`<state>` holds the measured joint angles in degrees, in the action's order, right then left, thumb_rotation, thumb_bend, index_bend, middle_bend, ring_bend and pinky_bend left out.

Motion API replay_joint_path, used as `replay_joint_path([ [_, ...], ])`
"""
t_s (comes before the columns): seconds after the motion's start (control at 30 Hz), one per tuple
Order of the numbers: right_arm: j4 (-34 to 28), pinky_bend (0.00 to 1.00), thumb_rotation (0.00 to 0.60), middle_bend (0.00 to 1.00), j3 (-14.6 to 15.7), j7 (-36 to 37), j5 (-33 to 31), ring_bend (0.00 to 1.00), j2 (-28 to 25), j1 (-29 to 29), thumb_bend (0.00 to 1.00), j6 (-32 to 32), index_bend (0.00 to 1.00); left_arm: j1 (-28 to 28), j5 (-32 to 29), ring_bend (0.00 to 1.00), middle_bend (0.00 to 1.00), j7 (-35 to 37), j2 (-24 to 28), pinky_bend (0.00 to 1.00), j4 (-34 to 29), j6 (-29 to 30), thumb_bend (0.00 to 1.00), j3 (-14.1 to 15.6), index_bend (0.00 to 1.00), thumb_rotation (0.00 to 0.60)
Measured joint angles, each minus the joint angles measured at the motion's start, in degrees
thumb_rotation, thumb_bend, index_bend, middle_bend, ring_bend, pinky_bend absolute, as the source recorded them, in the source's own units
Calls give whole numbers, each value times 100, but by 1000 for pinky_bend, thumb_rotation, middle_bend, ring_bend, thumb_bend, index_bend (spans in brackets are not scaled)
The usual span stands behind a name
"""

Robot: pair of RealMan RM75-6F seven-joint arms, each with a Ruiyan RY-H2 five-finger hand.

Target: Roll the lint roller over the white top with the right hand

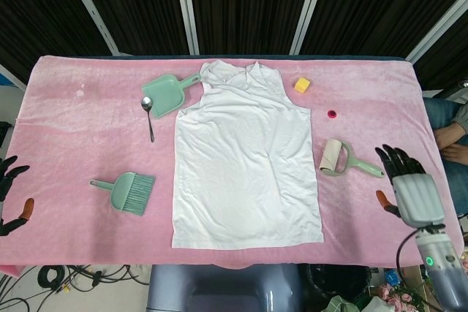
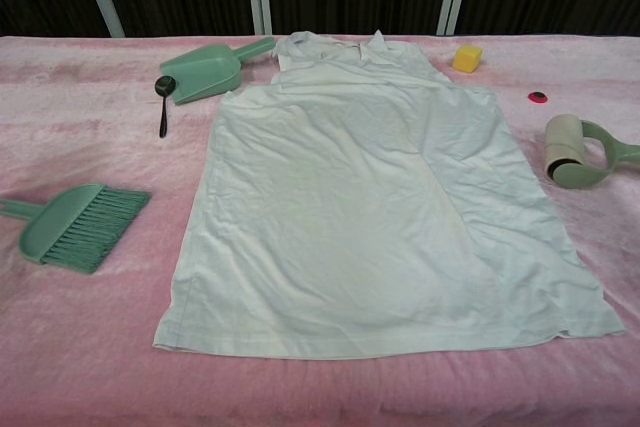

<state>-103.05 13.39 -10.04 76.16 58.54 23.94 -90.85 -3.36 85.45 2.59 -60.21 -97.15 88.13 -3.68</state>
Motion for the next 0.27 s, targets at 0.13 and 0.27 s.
replay_joint_path([
  [0.13,481,207,600,54,169,187,596,86,413,-620,254,-628,67,13,-26,0,78,-12,-6,10,-8,7,427,-1,189,600],
  [0.27,925,207,600,54,153,252,880,86,745,-943,253,-888,54,16,-55,0,77,-14,-7,10,0,-20,427,5,188,600],
])
